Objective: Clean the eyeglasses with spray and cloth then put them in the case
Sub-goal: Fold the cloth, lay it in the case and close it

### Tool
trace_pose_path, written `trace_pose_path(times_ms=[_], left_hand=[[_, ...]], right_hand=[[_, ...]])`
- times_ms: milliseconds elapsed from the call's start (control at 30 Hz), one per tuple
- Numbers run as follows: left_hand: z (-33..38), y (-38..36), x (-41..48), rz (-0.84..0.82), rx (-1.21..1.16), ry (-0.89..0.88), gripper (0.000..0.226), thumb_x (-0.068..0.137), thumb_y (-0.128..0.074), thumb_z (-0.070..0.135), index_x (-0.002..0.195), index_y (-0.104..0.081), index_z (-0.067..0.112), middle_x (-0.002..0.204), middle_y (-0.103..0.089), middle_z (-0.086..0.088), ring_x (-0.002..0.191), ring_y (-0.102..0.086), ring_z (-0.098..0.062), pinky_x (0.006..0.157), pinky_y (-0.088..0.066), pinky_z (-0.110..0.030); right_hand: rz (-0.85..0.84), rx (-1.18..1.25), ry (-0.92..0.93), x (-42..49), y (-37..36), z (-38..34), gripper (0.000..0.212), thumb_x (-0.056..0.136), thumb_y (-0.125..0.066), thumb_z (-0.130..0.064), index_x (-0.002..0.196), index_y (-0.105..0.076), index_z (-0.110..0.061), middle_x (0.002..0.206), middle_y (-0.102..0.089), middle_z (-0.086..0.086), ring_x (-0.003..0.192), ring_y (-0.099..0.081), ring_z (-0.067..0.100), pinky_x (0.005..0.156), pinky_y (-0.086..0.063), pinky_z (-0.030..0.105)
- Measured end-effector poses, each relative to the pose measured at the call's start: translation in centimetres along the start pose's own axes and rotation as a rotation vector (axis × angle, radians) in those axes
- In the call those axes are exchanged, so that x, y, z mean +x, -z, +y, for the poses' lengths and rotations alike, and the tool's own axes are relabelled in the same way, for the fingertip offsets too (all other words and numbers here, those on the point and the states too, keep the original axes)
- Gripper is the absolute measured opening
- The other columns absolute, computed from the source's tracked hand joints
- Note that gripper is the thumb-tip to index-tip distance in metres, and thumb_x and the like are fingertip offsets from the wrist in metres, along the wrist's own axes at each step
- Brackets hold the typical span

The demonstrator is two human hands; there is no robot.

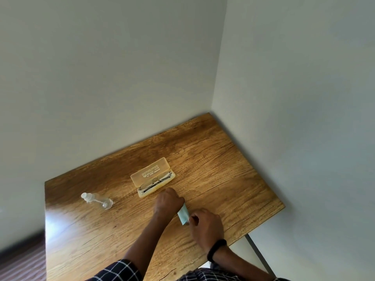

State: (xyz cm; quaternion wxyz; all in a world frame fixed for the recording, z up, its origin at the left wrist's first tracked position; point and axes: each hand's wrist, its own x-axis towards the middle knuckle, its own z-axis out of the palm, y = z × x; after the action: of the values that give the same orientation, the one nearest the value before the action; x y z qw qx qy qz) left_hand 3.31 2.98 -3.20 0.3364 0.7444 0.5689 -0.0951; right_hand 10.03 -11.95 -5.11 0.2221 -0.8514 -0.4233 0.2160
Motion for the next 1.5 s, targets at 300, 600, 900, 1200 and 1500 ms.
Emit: trace_pose_path(times_ms=[300, 600, 900, 1200, 1500], left_hand=[[-0.8, -0.7, 0.0, 0.1, 0.127, -0.051, 0.03, 0.091, -0.062, 0.039, 0.097, -0.067, 0.01, 0.097, -0.067, -0.007, 0.083, -0.064, -0.021, 0.063, -0.045, -0.028], [-5.9, 0.3, -0.5, 0.157, 0.248, -0.78, 0.03, 0.082, -0.073, 0.004, 0.107, -0.07, 0.022, 0.115, -0.064, 0.004, 0.092, -0.066, -0.013, 0.07, -0.059, -0.027], [-6.9, 0.1, -0.6, 0.177, 0.334, -0.873, 0.039, 0.077, -0.081, 0.024, 0.113, -0.064, 0.027, 0.128, -0.056, -0.002, 0.102, -0.062, -0.017, 0.077, -0.058, -0.027], [-7.5, -0.4, -1.5, 0.304, 0.303, -0.919, 0.023, 0.096, -0.053, 0.038, 0.107, -0.069, 0.025, 0.132, -0.06, -0.001, 0.121, -0.056, -0.018, 0.09, -0.055, -0.035], [-8.5, 1.1, -4.6, 0.181, 0.017, -0.729, 0.027, 0.097, -0.045, 0.039, 0.107, -0.069, 0.03, 0.102, -0.071, 0.015, 0.09, -0.063, 0.001, 0.082, -0.054, -0.028]], right_hand=[[-0.052, -0.012, 0.006, 0.1, 1.0, 0.6, 0.013, 0.089, -0.059, -0.043, 0.091, -0.062, -0.03, 0.092, -0.065, -0.011, 0.079, -0.062, 0.007, 0.074, -0.052, 0.028], [0.047, -0.027, 0.145, -0.3, 0.6, 1.0, 0.015, 0.084, -0.062, -0.043, 0.085, -0.055, -0.03, 0.079, -0.06, -0.013, 0.066, -0.057, 0.007, 0.06, -0.052, 0.028], [-0.013, -0.24, 0.308, -0.3, -0.5, 0.4, 0.041, 0.079, -0.059, -0.06, 0.102, -0.053, -0.026, 0.099, -0.054, -0.006, 0.082, -0.056, 0.01, 0.071, -0.05, 0.026], [-0.011, -0.309, 0.318, 0.0, -0.2, 0.2, 0.02, 0.08, -0.062, -0.039, 0.091, -0.066, -0.023, 0.091, -0.059, -0.005, 0.071, -0.058, 0.013, 0.062, -0.05, 0.029], [-0.197, -0.005, 0.319, 3.1, 3.7, 0.0, 0.014, 0.088, -0.063, -0.033, 0.092, -0.071, -0.022, 0.088, -0.05, -0.016, 0.077, -0.053, 0.002, 0.062, -0.045, 0.014]])
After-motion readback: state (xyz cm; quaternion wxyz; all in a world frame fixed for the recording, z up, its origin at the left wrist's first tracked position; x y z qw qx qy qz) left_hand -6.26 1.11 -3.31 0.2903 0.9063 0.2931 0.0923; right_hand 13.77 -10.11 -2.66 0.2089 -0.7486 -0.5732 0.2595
